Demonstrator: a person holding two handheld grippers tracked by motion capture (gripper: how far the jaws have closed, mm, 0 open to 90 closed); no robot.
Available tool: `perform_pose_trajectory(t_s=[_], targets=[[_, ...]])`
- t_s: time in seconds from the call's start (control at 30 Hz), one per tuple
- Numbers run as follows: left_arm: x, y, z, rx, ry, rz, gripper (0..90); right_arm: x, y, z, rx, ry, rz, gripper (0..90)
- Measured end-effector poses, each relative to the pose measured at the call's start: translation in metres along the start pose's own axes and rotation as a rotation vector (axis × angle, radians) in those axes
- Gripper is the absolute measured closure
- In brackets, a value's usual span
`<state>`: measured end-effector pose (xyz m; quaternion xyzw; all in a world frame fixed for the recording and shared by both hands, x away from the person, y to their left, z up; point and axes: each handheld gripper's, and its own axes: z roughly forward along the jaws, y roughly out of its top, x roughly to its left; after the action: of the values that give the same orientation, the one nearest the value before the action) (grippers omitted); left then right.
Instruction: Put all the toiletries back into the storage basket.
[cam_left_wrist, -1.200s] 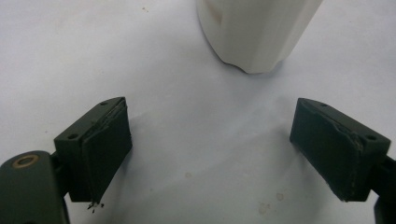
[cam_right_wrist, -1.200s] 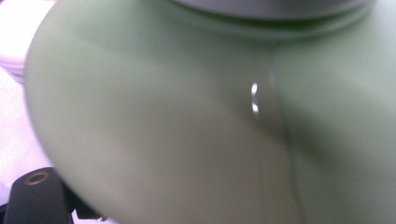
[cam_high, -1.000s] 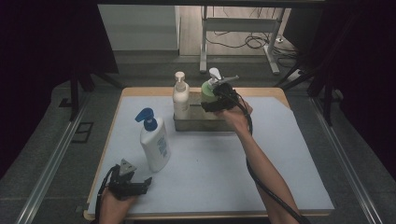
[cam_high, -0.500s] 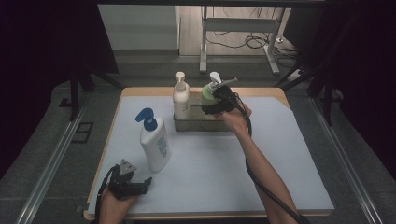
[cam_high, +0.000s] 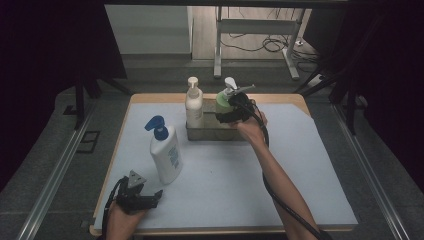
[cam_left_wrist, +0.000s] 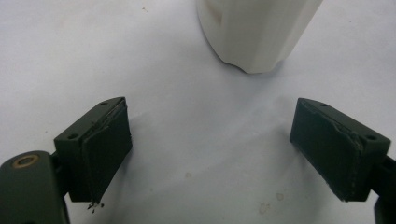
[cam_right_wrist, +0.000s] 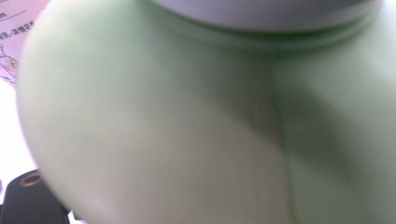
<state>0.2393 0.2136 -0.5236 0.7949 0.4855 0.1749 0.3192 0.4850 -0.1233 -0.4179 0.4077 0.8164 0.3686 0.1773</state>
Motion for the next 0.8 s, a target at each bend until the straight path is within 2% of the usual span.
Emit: perform_pose_trajectory(t_s=[0.2,0.6,0.8], targets=[[0.000,0.000,0.000,0.000,0.000,0.000,12.2,-0.001,-0.003,-0.001,-0.013,0.006,0.025,9.5],[0.000,0.000,0.000,0.000,0.000,0.000,12.2,-0.001,-0.012,-0.009,0.020,-0.011,-0.004,7.5],[0.000,0.000,0.000,0.000,0.000,0.000,12.2,-0.001,-0.021,-0.019,0.023,0.004,0.006,18.1]])
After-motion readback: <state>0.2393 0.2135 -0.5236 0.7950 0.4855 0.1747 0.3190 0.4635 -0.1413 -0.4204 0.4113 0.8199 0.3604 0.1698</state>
